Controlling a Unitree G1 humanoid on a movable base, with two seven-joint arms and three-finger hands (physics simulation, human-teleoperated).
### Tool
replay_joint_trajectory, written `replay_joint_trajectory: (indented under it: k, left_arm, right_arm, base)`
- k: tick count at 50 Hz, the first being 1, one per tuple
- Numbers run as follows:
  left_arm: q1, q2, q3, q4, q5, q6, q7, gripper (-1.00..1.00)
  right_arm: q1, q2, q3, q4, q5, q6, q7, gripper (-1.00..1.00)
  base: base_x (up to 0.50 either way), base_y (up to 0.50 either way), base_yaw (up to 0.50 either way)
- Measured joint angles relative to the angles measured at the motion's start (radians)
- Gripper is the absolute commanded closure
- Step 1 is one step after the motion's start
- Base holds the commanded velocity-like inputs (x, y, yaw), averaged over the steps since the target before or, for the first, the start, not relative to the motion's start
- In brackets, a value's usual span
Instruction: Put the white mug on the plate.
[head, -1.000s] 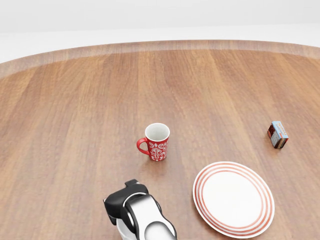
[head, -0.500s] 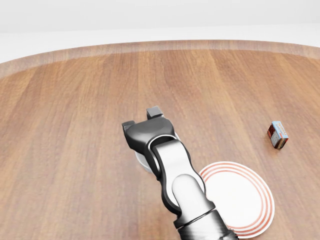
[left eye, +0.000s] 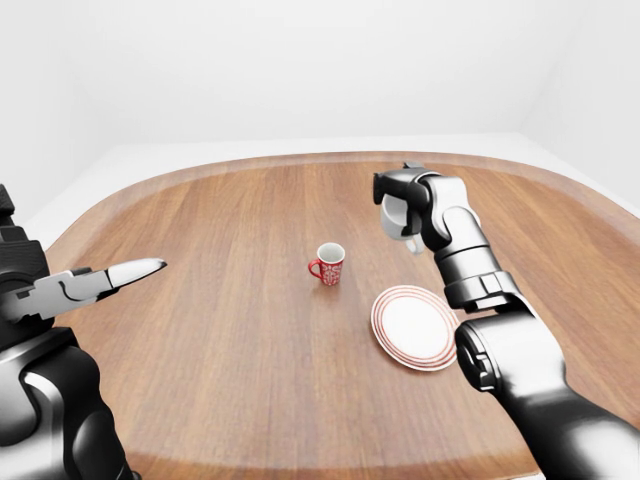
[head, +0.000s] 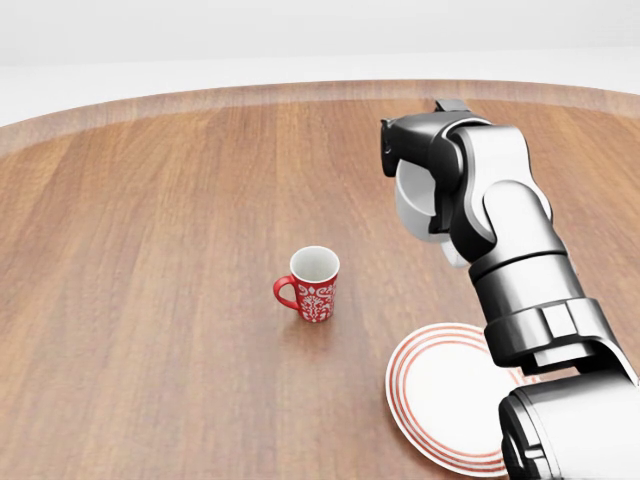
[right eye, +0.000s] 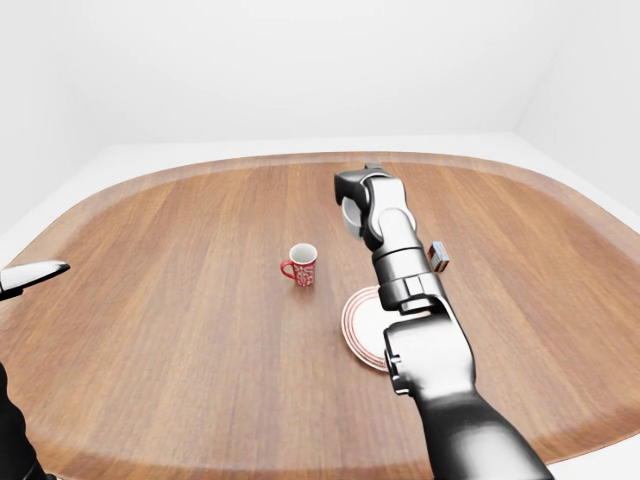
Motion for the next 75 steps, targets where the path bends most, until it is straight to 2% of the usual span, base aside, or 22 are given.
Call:
replay_joint_trajectory:
  k: [10,25,37,75]
  left_arm:
    - [-0.002,0.001,0.0,0.001,0.0,0.0,0.0,-1.0]
    - [0.0,-0.001,-0.003,0.003,0.003,0.0,-0.001,-1.0]
    - [0.001,-0.002,-0.004,0.002,0.006,0.0,-0.002,-1.0]
    - [0.0,-0.003,-0.007,0.007,0.011,0.0,-0.002,-1.0]
  right_arm:
    - [-0.017,-0.055,0.002,0.168,0.106,0.0,0.0,1.0]
    - [0.072,-0.07,0.028,0.314,0.197,0.0,0.0,1.0]
    - [0.14,-0.068,0.049,0.363,0.209,0.0,0.0,1.0]
    - [0.21,-0.097,0.046,0.396,0.221,0.0,-0.003,1.0]
  base:
    - [0.0,0.0,0.0]
    - [0.0,0.0,0.0]
    - [0.0,0.0,0.0]
    - [0.0,0.0,0.0]
